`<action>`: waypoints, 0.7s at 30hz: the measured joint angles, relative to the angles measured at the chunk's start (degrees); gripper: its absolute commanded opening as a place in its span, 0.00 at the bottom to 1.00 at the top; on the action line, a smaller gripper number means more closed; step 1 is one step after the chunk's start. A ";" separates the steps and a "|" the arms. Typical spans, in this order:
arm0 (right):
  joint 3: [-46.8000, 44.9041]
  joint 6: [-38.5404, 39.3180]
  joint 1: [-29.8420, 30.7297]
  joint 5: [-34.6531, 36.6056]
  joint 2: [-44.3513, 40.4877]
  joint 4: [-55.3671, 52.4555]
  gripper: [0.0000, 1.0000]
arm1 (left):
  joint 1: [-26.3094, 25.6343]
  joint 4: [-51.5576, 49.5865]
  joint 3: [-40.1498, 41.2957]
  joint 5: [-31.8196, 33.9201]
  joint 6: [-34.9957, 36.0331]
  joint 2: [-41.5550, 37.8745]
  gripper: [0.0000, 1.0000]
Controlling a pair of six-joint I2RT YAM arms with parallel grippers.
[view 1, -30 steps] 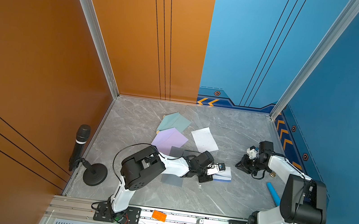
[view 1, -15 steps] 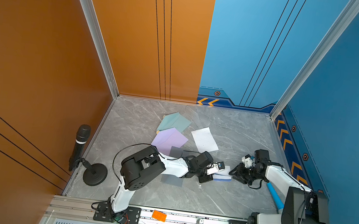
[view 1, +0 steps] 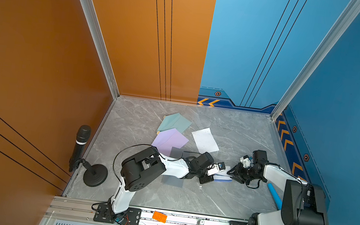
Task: Fold the letter paper in half and place it into the envelope
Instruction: Pick up the letter paper from the center of the board.
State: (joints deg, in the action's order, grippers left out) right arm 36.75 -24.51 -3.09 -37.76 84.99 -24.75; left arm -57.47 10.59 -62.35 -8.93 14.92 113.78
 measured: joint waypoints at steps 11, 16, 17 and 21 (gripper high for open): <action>-0.31 -0.55 -0.02 -1.33 1.84 2.84 0.06 | -0.44 0.07 0.09 0.46 0.00 -0.07 0.15; -1.05 -0.66 -0.09 -1.33 1.84 3.98 0.03 | -0.57 -1.36 1.07 0.96 0.15 -1.62 0.33; -1.18 -0.66 -0.09 -1.36 1.84 4.26 0.03 | -0.57 -2.34 1.29 0.85 0.22 -2.21 0.32; -1.95 -0.57 -0.11 -1.88 1.79 6.47 0.03 | -0.33 -5.99 1.97 0.76 0.17 -6.34 0.34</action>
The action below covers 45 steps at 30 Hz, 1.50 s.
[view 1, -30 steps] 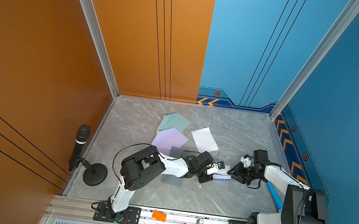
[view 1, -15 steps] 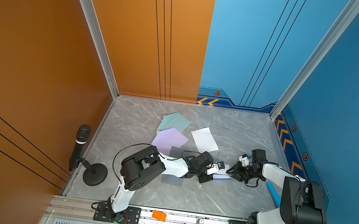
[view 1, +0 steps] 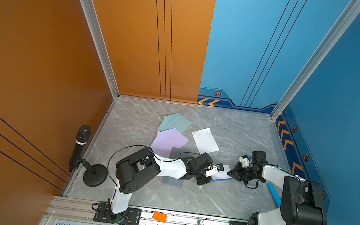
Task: Fold the letter paper in half and place it into the envelope
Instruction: Pick up the letter paper from the center of the board.
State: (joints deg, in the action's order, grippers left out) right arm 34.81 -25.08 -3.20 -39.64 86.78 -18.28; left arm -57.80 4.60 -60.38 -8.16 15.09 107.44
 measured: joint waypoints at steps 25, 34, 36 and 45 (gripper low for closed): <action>-3.54 2.56 12.81 10.01 -13.49 5.55 0.00 | 15.43 -17.05 -15.50 -22.53 -10.03 10.36 0.46; -3.54 2.82 15.15 13.33 -13.57 5.92 0.00 | 16.28 -17.31 -17.33 -25.62 -10.03 11.54 0.48; -3.54 2.99 16.00 14.32 -13.57 5.95 0.00 | 16.28 -17.33 -17.51 -26.25 -10.03 12.39 0.48; -3.54 3.87 18.23 17.53 -16.59 6.05 0.00 | 16.26 -17.25 -19.32 -29.64 -10.03 14.40 0.49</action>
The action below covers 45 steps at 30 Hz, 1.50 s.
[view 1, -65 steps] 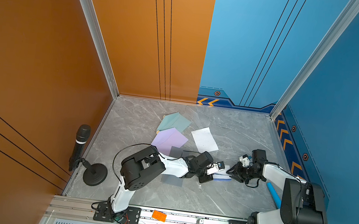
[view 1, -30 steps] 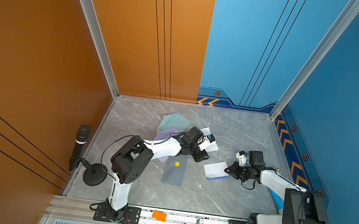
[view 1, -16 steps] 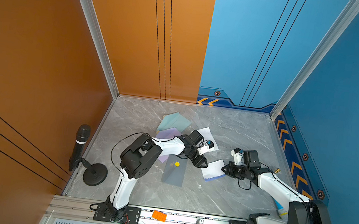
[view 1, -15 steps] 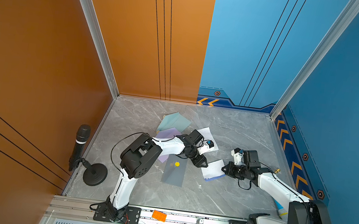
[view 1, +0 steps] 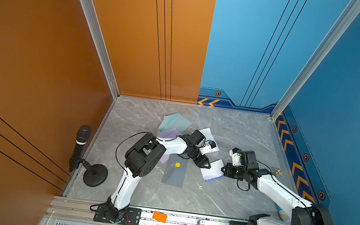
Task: Fold the letter paper in half and place it into the envelope
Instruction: Pick up the letter paper from the center of the board.
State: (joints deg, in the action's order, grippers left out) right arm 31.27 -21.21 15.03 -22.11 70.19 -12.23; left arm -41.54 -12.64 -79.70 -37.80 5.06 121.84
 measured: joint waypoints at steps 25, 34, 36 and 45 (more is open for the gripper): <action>-0.26 0.00 -0.02 2.93 -1.86 0.94 0.00 | -1.27 0.83 0.92 -5.09 0.42 1.29 0.12; -0.28 -0.11 -0.11 2.99 -1.86 0.92 0.19 | -1.22 2.45 1.84 -6.10 -0.20 1.27 0.01; -0.28 -0.33 -0.44 3.02 -2.23 0.83 0.28 | -1.25 4.13 2.99 -5.86 -0.48 0.96 0.00; 0.07 -0.83 -12.26 -4.55 -10.62 -0.42 0.64 | -0.37 14.99 11.19 -5.01 -8.50 -7.50 0.00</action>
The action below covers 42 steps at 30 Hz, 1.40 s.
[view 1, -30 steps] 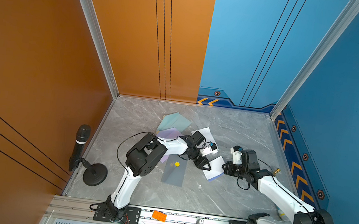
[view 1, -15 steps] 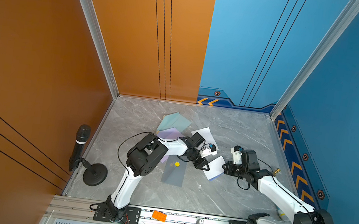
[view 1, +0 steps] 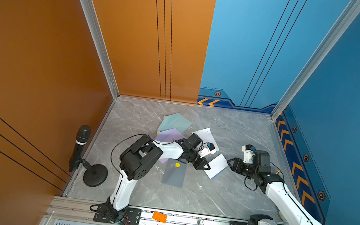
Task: Fold the letter paper in half and place it into the envelope
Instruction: Pick up the letter paper from the center of the board.
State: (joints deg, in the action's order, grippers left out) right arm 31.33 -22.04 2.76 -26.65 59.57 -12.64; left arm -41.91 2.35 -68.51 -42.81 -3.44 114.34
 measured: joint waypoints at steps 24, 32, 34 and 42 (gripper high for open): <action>7.56 -10.91 -1.22 -30.03 19.26 26.32 0.78 | 4.42 24.96 7.21 -0.76 -20.63 -11.37 0.00; 8.87 -11.47 3.85 -31.32 21.97 30.47 0.71 | 4.42 25.92 7.41 -0.74 -20.63 -12.90 0.00; 9.55 -11.47 5.01 -31.65 21.97 31.12 0.69 | 4.42 26.05 7.41 -0.76 -20.63 -12.90 0.00; 10.03 -12.50 5.70 -31.89 21.97 33.14 0.58 | 4.50 26.67 8.04 -0.72 -20.61 -13.07 0.00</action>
State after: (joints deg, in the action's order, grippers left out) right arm 41.36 -34.54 8.47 -58.54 81.54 20.49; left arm -37.41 29.02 -60.47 -43.53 -24.05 101.27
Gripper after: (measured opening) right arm 0.614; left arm 0.048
